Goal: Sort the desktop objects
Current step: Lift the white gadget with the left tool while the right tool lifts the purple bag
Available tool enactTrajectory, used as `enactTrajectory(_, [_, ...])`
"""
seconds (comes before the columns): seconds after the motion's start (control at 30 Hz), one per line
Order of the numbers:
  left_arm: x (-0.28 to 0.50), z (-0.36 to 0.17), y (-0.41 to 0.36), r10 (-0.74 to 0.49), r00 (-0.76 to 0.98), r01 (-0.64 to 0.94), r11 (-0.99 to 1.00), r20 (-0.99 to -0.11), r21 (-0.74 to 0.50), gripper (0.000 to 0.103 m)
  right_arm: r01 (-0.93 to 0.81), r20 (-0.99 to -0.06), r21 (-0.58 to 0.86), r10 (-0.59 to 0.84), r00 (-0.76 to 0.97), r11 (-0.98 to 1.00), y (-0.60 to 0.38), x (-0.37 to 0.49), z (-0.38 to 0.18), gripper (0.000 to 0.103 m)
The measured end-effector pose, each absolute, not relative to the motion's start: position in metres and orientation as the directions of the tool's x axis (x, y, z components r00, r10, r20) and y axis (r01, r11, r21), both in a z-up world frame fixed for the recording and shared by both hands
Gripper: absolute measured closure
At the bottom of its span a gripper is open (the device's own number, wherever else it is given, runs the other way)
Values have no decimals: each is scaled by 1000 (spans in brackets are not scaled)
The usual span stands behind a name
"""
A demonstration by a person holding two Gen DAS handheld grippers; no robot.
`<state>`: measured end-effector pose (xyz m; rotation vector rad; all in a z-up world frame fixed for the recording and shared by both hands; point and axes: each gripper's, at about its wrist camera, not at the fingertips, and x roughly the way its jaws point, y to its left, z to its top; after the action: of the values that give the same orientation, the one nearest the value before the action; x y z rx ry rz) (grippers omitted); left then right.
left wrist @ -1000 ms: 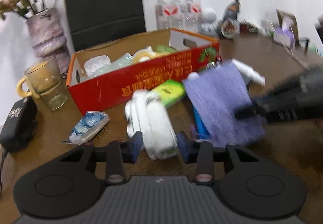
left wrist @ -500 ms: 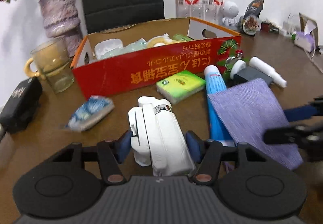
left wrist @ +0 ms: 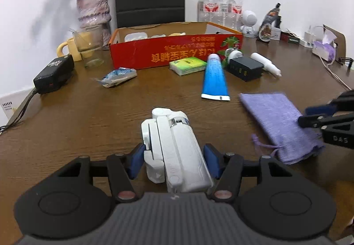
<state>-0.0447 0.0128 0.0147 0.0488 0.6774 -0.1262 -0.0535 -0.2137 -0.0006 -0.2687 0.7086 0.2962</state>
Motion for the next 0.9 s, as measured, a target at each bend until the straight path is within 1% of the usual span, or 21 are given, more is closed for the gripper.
enactTrajectory(0.03, [-44,15,13,-104,770,129,992,-630,-5,45,-342,-663,-139,169,729,929,-218,-58,3,69])
enactTrajectory(0.07, [-43,16,12,-107,767,126,992,-632,-15,44,-330,-656,-137,163,737,934,-223,-63,8,51])
enactTrajectory(0.1, [-42,16,12,-110,765,122,992,-635,-24,40,-317,-648,-136,158,745,939,-227,-67,12,41])
enactTrajectory(0.13, [-41,17,12,-113,763,119,992,-637,-33,37,-305,-641,-108,168,749,946,-231,-69,16,24])
enactTrajectory(0.17, [-40,17,12,-116,760,116,992,-639,-43,32,-294,-631,-39,204,748,955,-235,-68,19,17])
enactTrajectory(0.2, [-39,18,11,-119,758,112,992,-641,-52,31,-283,-626,17,231,745,959,-236,-65,21,17])
enactTrajectory(0.3, [-37,19,11,-129,751,102,992,-648,-80,31,-254,-645,90,251,722,963,-223,-51,15,17])
enactTrajectory(0.33, [-36,19,10,-128,748,99,992,-651,-81,31,-245,-661,69,228,715,967,-215,-45,10,18])
enactTrajectory(0.43, [-37,12,3,-92,741,103,994,-665,-23,33,-204,-683,28,167,711,979,-203,-36,-6,19])
enactTrajectory(0.47, [-37,10,2,-81,741,104,995,-667,-5,39,-190,-686,22,153,712,982,-200,-33,-11,20])
enactTrajectory(0.5, [-39,9,2,-72,748,104,995,-659,9,47,-180,-681,20,145,718,984,-200,-33,-15,22])
enactTrajectory(0.53, [-41,8,2,-67,754,105,994,-654,19,47,-176,-664,26,149,733,984,-201,-35,-16,31])
enactTrajectory(0.57, [-42,8,3,-71,754,109,994,-653,18,48,-178,-652,30,155,743,983,-202,-37,-17,48])
enactTrajectory(0.6, [-43,8,3,-72,754,109,994,-653,17,48,-189,-647,32,164,744,981,-203,-38,-16,59])
enactTrajectory(0.63, [-44,8,3,-73,755,108,994,-652,15,48,-200,-643,33,174,746,979,-204,-40,-15,80])
enactTrajectory(0.67, [-45,8,3,-73,755,108,994,-651,13,48,-210,-642,32,181,745,977,-205,-41,-15,97])
enactTrajectory(0.8, [-49,12,4,-105,763,114,993,-638,-28,48,-233,-651,-5,174,739,973,-203,-43,-12,100])
enactTrajectory(0.9, [-49,24,9,-119,784,110,993,-610,-53,48,-244,-631,22,203,749,969,-204,-47,-7,101])
